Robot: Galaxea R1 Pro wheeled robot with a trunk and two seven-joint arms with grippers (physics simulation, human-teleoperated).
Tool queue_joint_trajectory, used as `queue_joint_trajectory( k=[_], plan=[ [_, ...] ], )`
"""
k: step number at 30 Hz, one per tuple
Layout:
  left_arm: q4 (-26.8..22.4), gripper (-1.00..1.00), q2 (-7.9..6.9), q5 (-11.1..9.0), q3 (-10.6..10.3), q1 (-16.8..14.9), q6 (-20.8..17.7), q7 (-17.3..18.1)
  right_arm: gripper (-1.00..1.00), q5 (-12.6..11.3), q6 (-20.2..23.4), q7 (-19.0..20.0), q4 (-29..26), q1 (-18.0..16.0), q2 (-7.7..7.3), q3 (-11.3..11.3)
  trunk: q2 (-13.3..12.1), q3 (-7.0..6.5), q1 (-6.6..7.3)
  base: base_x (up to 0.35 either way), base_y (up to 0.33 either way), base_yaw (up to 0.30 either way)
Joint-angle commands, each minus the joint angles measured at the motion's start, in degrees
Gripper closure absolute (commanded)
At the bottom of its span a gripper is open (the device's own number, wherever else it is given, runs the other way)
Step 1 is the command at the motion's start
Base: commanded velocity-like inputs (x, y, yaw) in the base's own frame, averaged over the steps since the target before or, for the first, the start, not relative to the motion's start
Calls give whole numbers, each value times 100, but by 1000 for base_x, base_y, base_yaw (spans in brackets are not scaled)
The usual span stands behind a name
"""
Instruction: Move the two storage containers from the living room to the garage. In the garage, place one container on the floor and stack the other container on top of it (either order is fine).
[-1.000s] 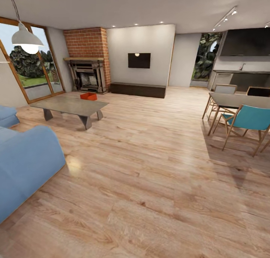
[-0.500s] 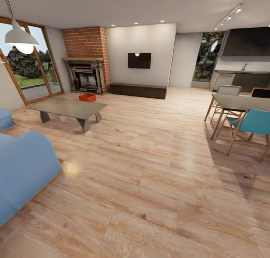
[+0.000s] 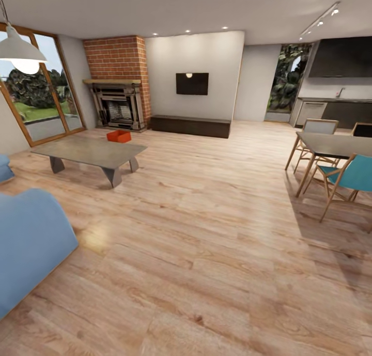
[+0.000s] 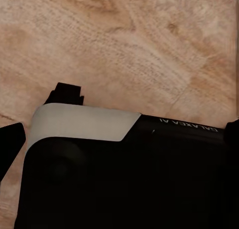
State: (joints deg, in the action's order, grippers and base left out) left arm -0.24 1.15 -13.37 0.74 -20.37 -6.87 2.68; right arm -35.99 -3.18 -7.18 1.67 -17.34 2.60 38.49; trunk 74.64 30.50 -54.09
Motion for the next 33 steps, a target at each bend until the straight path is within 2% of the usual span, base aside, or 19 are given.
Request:
queue_joint_trajectory(
  k=[1,11,21,33],
  plan=[
    [-3,-100,-1,-42,5,-3,-26,13,-100,-48,-30,-3,18,-6,7,45,2,5,-3,322,0,0],
    [-3,-100,-31,-35,-29,-5,-17,13,-100,-48,-33,-3,18,-6,4,45,2,5,-3,322,0,-5],
    [-3,-100,-34,-34,-30,-4,-16,13,-100,-66,-33,-3,18,-6,6,45,2,5,-3,322,0,-176],
    [-3,-100,-27,-34,-30,-4,-23,13,-100,-48,-25,-3,18,-6,6,45,2,5,-3,322,0,-10]
  ],
)
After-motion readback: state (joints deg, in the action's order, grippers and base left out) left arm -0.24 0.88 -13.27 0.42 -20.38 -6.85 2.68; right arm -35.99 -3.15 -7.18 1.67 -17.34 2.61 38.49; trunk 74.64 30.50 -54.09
